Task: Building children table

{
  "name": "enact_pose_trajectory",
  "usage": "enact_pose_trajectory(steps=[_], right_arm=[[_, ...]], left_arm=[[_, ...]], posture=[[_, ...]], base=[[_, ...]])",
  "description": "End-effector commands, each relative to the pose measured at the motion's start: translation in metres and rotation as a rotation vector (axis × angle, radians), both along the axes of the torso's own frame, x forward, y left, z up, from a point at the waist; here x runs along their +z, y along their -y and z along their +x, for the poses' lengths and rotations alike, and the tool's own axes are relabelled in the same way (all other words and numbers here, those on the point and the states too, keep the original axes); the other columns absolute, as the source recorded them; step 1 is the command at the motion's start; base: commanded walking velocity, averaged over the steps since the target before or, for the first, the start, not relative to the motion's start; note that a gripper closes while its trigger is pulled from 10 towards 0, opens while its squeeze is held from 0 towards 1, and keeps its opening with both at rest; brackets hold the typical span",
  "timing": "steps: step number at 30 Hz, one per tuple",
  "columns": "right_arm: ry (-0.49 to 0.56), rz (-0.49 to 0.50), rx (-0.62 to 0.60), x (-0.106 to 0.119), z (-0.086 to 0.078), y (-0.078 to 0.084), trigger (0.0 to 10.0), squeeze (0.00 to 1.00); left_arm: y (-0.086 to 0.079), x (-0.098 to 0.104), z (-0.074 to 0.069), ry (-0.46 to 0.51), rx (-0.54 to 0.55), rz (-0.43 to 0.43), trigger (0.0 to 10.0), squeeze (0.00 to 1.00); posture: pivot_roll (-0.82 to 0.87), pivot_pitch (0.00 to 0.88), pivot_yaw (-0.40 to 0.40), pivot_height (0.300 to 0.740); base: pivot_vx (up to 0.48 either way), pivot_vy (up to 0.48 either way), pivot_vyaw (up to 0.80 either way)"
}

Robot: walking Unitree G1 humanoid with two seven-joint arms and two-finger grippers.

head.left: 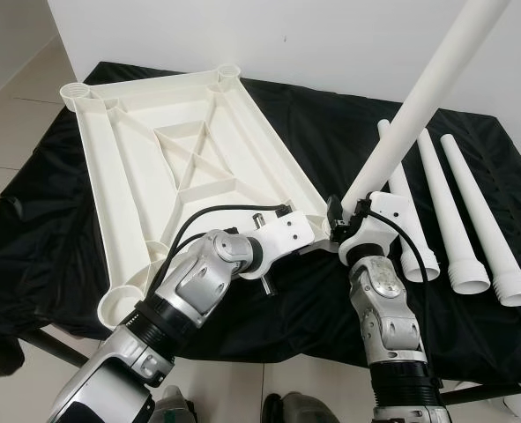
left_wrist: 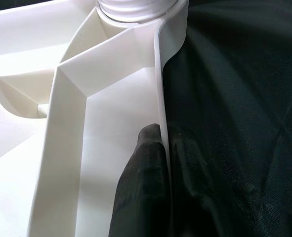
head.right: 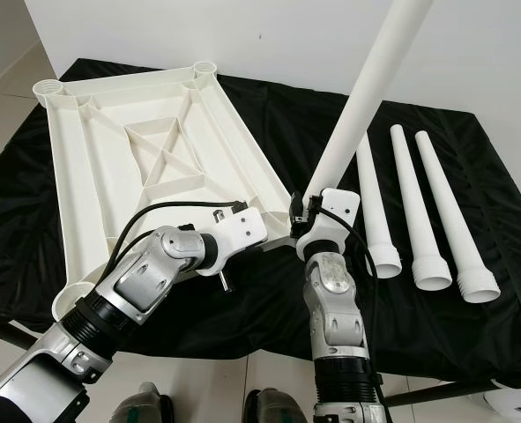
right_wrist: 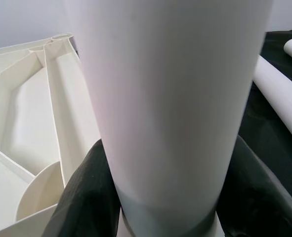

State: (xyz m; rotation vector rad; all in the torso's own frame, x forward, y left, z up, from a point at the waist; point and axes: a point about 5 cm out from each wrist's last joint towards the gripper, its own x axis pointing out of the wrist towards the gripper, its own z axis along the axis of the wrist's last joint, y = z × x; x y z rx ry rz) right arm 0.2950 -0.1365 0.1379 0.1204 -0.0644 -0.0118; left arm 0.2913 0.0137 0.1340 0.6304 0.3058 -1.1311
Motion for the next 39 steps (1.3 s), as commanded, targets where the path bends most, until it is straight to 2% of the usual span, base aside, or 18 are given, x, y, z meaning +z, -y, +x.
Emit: enact_pose_trajectory(steps=[1, 2, 3, 12, 17, 19, 20, 21, 22, 25, 27, 28, 30, 32, 39], right_arm=[[-0.018, 0.04, 0.036, -0.001, -0.002, -0.015, 10.0, 0.0], [-0.018, 0.04, 0.036, -0.001, -0.002, -0.015, 10.0, 0.0], [-0.01, 0.044, 0.041, 0.001, -0.002, -0.015, 10.0, 1.0], [0.018, 0.026, 0.073, 0.003, -0.003, -0.012, 10.0, 1.0], [-0.012, -0.019, 0.082, -0.003, 0.0, -0.006, 10.0, 1.0], [-0.013, -0.054, 0.111, -0.005, 0.004, 0.006, 10.0, 1.0], [-0.013, -0.054, 0.111, -0.005, 0.004, 0.006, 10.0, 1.0], [-0.003, -0.059, 0.153, -0.004, 0.005, 0.011, 10.0, 0.53], [0.013, -0.065, 0.197, -0.002, 0.005, 0.016, 10.0, 0.0], [0.024, -0.066, 0.234, 0.0, 0.005, 0.019, 10.0, 0.0], [0.062, -0.094, 0.319, 0.005, 0.005, 0.027, 10.0, 0.0], [0.062, -0.094, 0.319, 0.005, 0.005, 0.027, 10.0, 0.0], [0.083, -0.107, 0.421, 0.008, 0.006, 0.035, 10.0, 0.0], [0.084, -0.107, 0.467, 0.009, 0.006, 0.038, 10.0, 0.0], [0.083, -0.132, 0.551, 0.013, 0.015, 0.056, 10.0, 0.0]], left_arm=[[0.008, 0.0, -0.003, 0.021, -0.023, 0.005, 10.0, 0.0], [0.008, 0.0, -0.003, 0.021, -0.023, 0.005, 10.0, 0.0], [0.008, 0.0, -0.003, 0.022, -0.023, 0.006, 10.0, 0.0], [0.007, 0.0, -0.002, 0.022, -0.021, 0.005, 10.0, 0.0], [0.007, 0.001, -0.002, 0.027, -0.017, 0.003, 10.0, 0.0], [0.008, 0.002, -0.002, 0.027, -0.018, 0.0, 10.0, 0.0], [0.008, 0.002, -0.002, 0.027, -0.018, 0.0, 10.0, 0.0], [0.008, 0.001, -0.002, 0.027, -0.02, 0.0, 10.0, 0.0], [0.008, 0.001, -0.003, 0.026, -0.021, 0.001, 10.0, 0.0], [0.008, 0.001, -0.003, 0.026, -0.022, 0.002, 10.0, 0.0], [0.008, 0.001, -0.003, 0.027, -0.023, 0.002, 10.0, 0.0], [0.008, 0.001, -0.003, 0.027, -0.023, 0.002, 10.0, 0.0], [0.008, 0.001, -0.003, 0.028, -0.026, 0.003, 10.0, 0.0], [0.008, 0.001, -0.003, 0.028, -0.027, 0.003, 10.0, 0.0], [0.01, 0.002, -0.003, 0.033, -0.034, 0.002, 10.0, 0.0]], posture=[[-0.03, 0.035, -0.055, 0.74], [-0.03, 0.035, -0.055, 0.74], [-0.03, 0.034, -0.055, 0.74], [-0.03, 0.036, -0.053, 0.74], [-0.03, 0.036, -0.053, 0.74], [-0.03, 0.037, -0.051, 0.74], [-0.03, 0.037, -0.051, 0.74], [-0.04, 0.036, -0.051, 0.74], [-0.04, 0.035, -0.051, 0.74], [-0.03, 0.035, -0.051, 0.74], [-0.04, 0.03, -0.05, 0.74], [-0.04, 0.03, -0.05, 0.74], [-0.04, 0.024, -0.048, 0.74], [-0.04, 0.024, -0.048, 0.74], [-0.04, 0.016, -0.048, 0.74]], base=[[0.0, 0.0, 0.0], [0.0, 0.0, 0.0], [0.0, 0.0, 0.0], [0.0, 0.0, 0.0], [0.0, 0.0, 0.0], [0.0, 0.0, 0.0], [0.0, 0.0, 0.0], [0.0, 0.0, 0.0], [0.0, 0.0, 0.0], [0.0, 0.0, 0.0], [0.0, 0.0, 0.0], [0.0, 0.0, 0.0], [0.0, 0.0, 0.0], [0.0, 0.0, 0.0], [0.0, 0.0, 0.0]])
